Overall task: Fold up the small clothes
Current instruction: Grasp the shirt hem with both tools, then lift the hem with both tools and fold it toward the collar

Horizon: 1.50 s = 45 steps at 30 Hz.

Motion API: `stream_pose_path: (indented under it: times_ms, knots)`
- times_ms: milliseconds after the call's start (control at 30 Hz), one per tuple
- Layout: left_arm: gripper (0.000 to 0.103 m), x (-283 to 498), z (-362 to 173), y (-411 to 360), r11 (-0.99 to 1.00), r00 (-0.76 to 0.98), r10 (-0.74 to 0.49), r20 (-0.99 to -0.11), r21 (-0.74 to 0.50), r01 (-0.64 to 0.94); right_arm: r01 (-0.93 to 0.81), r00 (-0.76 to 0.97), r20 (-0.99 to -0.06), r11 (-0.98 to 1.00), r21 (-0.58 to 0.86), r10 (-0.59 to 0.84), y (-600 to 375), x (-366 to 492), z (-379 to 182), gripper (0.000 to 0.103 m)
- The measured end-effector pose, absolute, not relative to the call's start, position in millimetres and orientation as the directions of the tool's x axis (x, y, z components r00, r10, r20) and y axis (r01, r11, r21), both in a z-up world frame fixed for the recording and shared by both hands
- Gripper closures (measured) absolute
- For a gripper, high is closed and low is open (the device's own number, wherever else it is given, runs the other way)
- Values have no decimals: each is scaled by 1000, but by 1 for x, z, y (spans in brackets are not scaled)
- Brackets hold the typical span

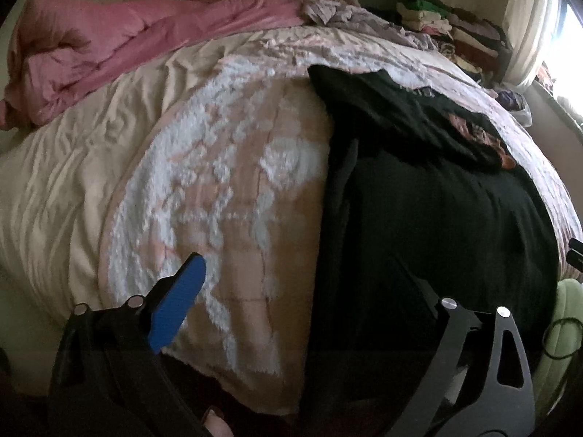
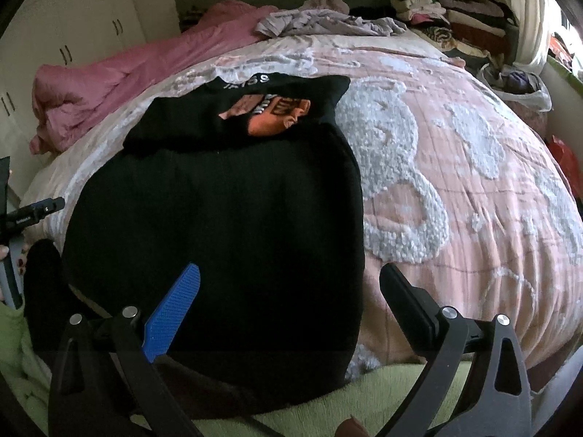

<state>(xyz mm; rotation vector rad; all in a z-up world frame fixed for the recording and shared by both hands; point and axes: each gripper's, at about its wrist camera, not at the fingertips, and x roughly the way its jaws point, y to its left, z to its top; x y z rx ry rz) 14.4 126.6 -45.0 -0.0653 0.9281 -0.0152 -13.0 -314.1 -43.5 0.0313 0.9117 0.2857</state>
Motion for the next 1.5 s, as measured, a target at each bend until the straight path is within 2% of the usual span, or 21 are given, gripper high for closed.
stream_pose_path:
  times_ms: [67,167,233,400,533,567,600,733,800,933,1033,1267,1300,1333,1433,1500]
  knots:
    - [18,11,-49,125,997,590,-50,-806,-70,-11,-231,573,-779,962,143,253,-313,-14,-45,5]
    - [31,4,-57,119,997,567,-75,-820,-82,13,-236,565,-786,962,137,251,-312,-16,-48,5]
    - [48,-2,-63,114,996,554,-90,-828,-86,34,-236,558,-792,962,135,248,-313,-17,-50,5]
    - [57,-8,-76,107,992,511,-123,-851,-113,50,-230,543,-803,963,139,245,-319,-22,-56,5]
    - [57,-10,-81,106,992,499,-127,-857,-117,51,-222,536,-808,964,145,245,-325,-27,-60,6]
    - [57,-10,-82,106,992,498,-128,-858,-119,51,-220,532,-811,965,145,244,-326,-28,-61,9]
    - [57,-9,-82,106,992,498,-129,-858,-120,50,-221,526,-814,964,149,247,-328,-29,-63,18]
    - [57,-9,-84,106,991,494,-129,-860,-120,51,-219,500,-826,961,169,259,-332,-29,-70,33]
    - [57,-9,-85,107,991,492,-131,-861,-123,49,-216,490,-831,960,178,264,-333,-28,-73,45]
    - [57,-9,-86,108,991,491,-135,-861,-128,47,-195,471,-842,962,190,262,-337,-24,-79,46]
    - [57,-9,-88,108,990,490,-139,-861,-133,46,-183,453,-849,961,209,271,-340,-21,-86,53]
    - [57,-7,-90,111,986,487,-160,-859,-163,37,-226,461,-826,943,243,323,-338,-24,-81,92]
    - [60,-7,-90,111,986,488,-158,-859,-161,35,-231,468,-820,941,245,329,-337,-25,-79,94]
    - [73,-8,-88,111,987,493,-155,-856,-159,36,-242,477,-810,937,254,342,-337,-25,-75,94]
    - [95,-10,-82,109,986,510,-160,-845,-157,50,-279,500,-778,921,271,380,-333,-26,-65,94]
    - [98,-10,-78,110,984,514,-174,-840,-170,56,-300,513,-759,912,280,401,-330,-26,-57,94]
